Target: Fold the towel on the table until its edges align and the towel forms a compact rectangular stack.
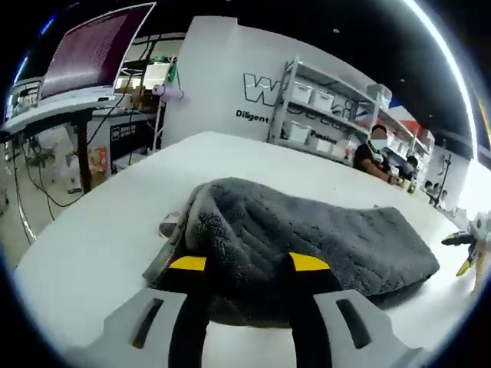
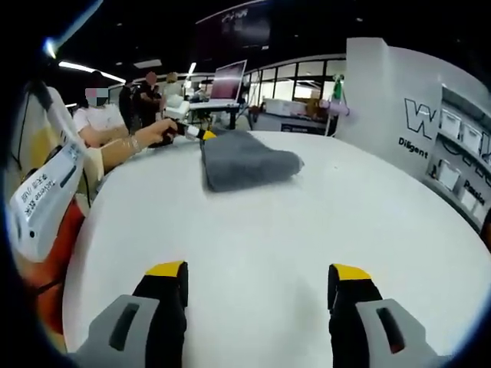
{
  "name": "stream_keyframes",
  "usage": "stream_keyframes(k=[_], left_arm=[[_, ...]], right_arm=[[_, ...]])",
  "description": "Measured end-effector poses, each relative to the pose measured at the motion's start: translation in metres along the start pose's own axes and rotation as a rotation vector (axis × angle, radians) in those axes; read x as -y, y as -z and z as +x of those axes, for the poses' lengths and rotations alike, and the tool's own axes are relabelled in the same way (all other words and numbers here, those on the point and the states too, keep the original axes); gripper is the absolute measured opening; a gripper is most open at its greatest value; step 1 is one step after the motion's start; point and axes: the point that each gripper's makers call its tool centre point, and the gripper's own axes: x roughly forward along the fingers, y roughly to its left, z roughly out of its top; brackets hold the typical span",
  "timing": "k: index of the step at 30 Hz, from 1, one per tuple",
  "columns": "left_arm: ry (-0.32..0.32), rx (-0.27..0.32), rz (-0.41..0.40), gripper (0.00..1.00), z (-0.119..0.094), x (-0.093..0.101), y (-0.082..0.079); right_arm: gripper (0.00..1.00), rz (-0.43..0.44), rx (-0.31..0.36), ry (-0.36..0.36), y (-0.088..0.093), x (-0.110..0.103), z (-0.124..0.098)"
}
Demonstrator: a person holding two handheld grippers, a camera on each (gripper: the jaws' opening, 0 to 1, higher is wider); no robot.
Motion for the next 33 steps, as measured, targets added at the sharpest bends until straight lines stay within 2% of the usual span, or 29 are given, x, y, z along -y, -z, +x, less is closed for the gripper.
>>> stream_keyframes(k=[3, 6, 18, 20, 33], left_arm=[[0.001, -0.012, 0.035, 0.38, 0.003, 0.001, -0.002], [0.024, -0.023, 0.055, 0.38, 0.002, 0.01, 0.001], [0.091, -0.046, 0.128, 0.38, 0.0, 0.07, 0.015], [0.098, -0.041, 0.136, 0.38, -0.001, 0.086, 0.019], [0.148, -0.048, 0.161, 0.41, -0.002, 0.134, 0.031]], right_arm=[[0.74, -0.004, 0.0, -0.001, 0.0, -0.001, 0.0], [0.74, -0.006, 0.001, 0.0, -0.001, -0.001, 0.0], [0.74, -0.007, 0.0, 0.003, 0.0, -0.001, -0.001], [0.74, -0.008, 0.0, 0.004, 0.0, 0.0, -0.001], [0.74, -0.015, -0.012, -0.009, 0.002, -0.004, 0.001]])
